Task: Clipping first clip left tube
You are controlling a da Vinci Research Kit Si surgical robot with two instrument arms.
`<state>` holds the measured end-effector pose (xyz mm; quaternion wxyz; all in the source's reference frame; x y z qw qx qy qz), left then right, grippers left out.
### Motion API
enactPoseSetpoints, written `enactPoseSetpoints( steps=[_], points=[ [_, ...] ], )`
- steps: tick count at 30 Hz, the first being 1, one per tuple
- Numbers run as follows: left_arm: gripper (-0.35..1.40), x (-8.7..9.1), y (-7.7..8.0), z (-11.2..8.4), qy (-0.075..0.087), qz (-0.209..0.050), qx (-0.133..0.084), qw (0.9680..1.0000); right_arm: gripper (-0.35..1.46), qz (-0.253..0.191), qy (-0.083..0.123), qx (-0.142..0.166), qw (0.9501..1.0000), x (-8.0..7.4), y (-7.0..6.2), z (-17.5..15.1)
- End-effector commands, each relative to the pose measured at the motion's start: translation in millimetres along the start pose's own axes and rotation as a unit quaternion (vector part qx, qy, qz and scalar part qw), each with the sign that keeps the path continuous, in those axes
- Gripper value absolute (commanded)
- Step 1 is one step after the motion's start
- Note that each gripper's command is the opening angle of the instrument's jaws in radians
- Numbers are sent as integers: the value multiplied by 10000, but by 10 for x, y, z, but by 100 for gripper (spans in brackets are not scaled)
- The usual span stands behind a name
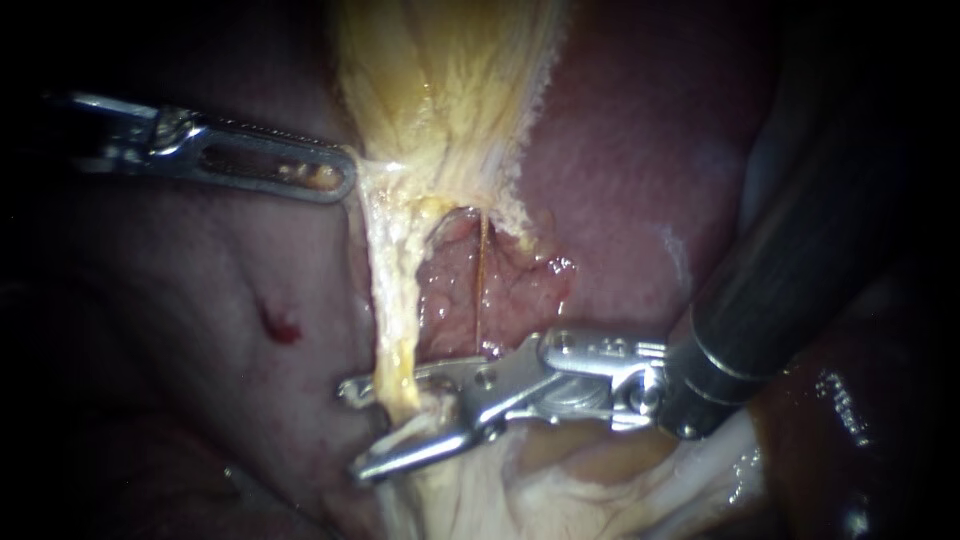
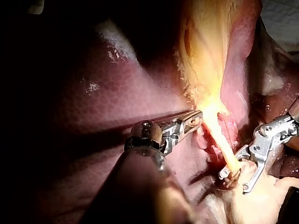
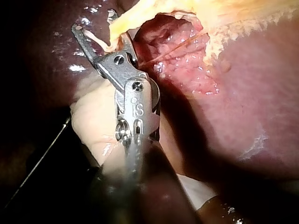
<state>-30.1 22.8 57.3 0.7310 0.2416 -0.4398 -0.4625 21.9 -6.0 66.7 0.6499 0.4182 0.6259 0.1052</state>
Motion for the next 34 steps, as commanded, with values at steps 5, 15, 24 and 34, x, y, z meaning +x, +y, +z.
enactPoseSetpoints(
  steps=[5,15,24,34],
  points=[
    [-35,0,0,0,-1,-1,-3,10000,-2,-13,-54,11,10000,-1,1,-6],
    [-35,0,0,1,-2,-2,-5,10000,-35,126,-160,2,9998,1,6,-18],
    [-35,0,0,1,-2,-2,-5,10000,-35,149,-179,54,9997,-1,5,-17],
    [-35,-1,0,2,-2,-3,-6,10000,-35,206,-183,66,9996,-2,5,-19]
  ],
)
